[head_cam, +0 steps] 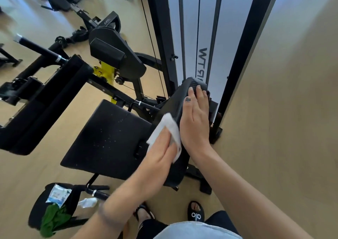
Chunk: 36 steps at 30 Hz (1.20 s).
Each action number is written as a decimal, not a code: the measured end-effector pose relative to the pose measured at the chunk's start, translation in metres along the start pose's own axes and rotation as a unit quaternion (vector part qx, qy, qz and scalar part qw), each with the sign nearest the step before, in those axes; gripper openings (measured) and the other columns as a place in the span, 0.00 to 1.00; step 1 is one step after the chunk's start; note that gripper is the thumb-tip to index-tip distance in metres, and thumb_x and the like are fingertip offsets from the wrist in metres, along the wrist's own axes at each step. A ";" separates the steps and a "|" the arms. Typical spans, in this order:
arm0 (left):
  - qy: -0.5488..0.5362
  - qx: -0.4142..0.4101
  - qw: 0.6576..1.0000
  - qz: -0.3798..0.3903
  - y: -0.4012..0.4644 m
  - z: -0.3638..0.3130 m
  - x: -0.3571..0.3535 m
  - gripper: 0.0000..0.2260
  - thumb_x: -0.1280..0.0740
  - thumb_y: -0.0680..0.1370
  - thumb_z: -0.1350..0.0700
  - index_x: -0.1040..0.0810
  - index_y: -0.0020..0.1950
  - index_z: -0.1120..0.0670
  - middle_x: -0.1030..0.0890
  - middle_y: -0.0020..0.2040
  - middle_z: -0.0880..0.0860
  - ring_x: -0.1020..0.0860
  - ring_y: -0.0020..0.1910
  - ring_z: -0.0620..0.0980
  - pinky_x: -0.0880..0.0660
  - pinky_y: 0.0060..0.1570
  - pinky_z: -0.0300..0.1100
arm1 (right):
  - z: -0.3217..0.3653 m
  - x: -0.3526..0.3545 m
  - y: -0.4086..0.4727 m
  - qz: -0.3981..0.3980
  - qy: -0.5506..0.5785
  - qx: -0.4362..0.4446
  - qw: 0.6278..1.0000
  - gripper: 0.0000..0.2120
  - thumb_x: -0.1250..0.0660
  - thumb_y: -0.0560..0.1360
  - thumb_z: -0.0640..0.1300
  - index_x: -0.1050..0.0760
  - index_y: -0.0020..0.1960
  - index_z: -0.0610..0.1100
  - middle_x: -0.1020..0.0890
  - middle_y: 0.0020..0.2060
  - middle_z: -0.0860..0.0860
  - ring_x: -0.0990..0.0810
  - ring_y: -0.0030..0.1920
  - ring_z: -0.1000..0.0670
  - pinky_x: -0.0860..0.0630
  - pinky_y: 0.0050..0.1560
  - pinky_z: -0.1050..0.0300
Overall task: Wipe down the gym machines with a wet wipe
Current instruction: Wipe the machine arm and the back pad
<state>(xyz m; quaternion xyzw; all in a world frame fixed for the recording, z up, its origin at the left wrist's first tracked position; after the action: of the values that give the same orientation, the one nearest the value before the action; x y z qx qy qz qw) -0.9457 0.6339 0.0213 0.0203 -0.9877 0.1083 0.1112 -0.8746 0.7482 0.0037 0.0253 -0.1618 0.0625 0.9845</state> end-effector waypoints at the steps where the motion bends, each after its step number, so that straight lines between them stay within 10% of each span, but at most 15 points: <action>1: 0.003 -0.009 1.000 -0.005 -0.021 -0.001 -0.002 0.16 0.46 0.87 0.55 0.31 0.70 0.36 0.23 0.64 0.40 0.27 0.66 0.37 0.30 0.65 0.34 | 0.000 -0.001 0.001 0.002 -0.015 0.006 1.000 0.29 0.56 0.83 0.57 0.45 0.82 0.49 0.49 0.82 0.56 0.58 0.80 0.61 0.63 0.78 0.62; 3: 0.018 -0.011 1.000 -0.020 -0.029 0.002 0.000 0.18 0.47 0.87 0.54 0.36 0.68 0.29 0.25 0.63 0.32 0.29 0.66 0.32 0.34 0.61 0.26 | 0.000 -0.002 0.002 0.002 -0.013 0.007 1.000 0.30 0.56 0.82 0.58 0.46 0.82 0.49 0.50 0.82 0.56 0.59 0.80 0.62 0.65 0.76 0.65; 11: 0.056 0.014 0.998 -0.001 0.044 -0.001 0.005 0.10 0.46 0.86 0.53 0.30 0.65 0.48 0.24 0.62 0.61 0.23 0.60 0.54 0.26 0.64 0.51 | -0.002 0.007 0.008 0.034 0.080 -0.014 0.996 0.25 0.54 0.86 0.56 0.43 0.81 0.53 0.47 0.81 0.59 0.56 0.79 0.63 0.60 0.81 0.55; 16: 0.094 0.000 0.995 -0.011 -0.054 0.018 0.000 0.21 0.46 0.86 0.55 0.42 0.77 0.36 0.27 0.66 0.42 0.28 0.66 0.40 0.29 0.63 0.35 | -0.003 0.016 0.039 0.073 0.050 -0.023 0.996 0.26 0.55 0.87 0.57 0.48 0.83 0.52 0.47 0.82 0.59 0.54 0.80 0.60 0.57 0.82 0.51; 21: 0.116 0.022 0.993 -0.022 0.011 0.000 0.003 0.05 0.44 0.85 0.55 0.32 0.59 0.54 0.27 0.52 0.58 0.25 0.51 0.57 0.23 0.51 0.50 | -0.003 0.005 0.040 0.031 0.006 -0.001 0.999 0.25 0.54 0.87 0.53 0.46 0.82 0.49 0.47 0.82 0.56 0.56 0.81 0.59 0.60 0.80 0.57; 26: 0.144 0.003 0.990 0.005 0.091 -0.011 0.006 0.17 0.45 0.77 0.49 0.33 0.60 0.59 0.26 0.58 0.59 0.26 0.60 0.59 0.29 0.63 0.61 | -0.006 0.011 0.045 0.017 0.075 -0.032 0.997 0.22 0.52 0.88 0.51 0.40 0.81 0.50 0.42 0.80 0.56 0.51 0.80 0.58 0.57 0.81 0.53; 30: 0.109 -0.004 0.994 0.029 0.016 0.007 0.004 0.20 0.44 0.85 0.53 0.43 0.77 0.48 0.36 0.72 0.44 0.37 0.74 0.45 0.40 0.77 0.46 | -0.002 0.010 0.039 0.011 0.057 -0.032 0.998 0.22 0.51 0.87 0.52 0.40 0.81 0.51 0.41 0.80 0.57 0.50 0.80 0.57 0.54 0.82 0.50; 36: 0.120 -0.023 0.991 0.055 0.003 0.013 0.006 0.16 0.43 0.85 0.53 0.37 0.72 0.53 0.31 0.68 0.52 0.33 0.69 0.48 0.35 0.72 0.52 | -0.003 0.007 0.046 0.019 -0.006 -0.021 1.000 0.23 0.52 0.87 0.52 0.44 0.82 0.51 0.45 0.81 0.58 0.54 0.80 0.60 0.59 0.78 0.60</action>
<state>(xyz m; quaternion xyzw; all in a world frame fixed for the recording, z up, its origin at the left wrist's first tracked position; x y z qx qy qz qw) -0.9547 0.6335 0.0093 -0.0496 -0.9690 0.0934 0.2235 -0.8734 0.7946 0.0043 0.0015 -0.1694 0.0772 0.9825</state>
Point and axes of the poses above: each hand's wrist, its own y-axis towards the middle knuckle, its own x-axis out of the back of the hand, z = x × y, the point moved 7 cm from there along y, towards the middle knuckle
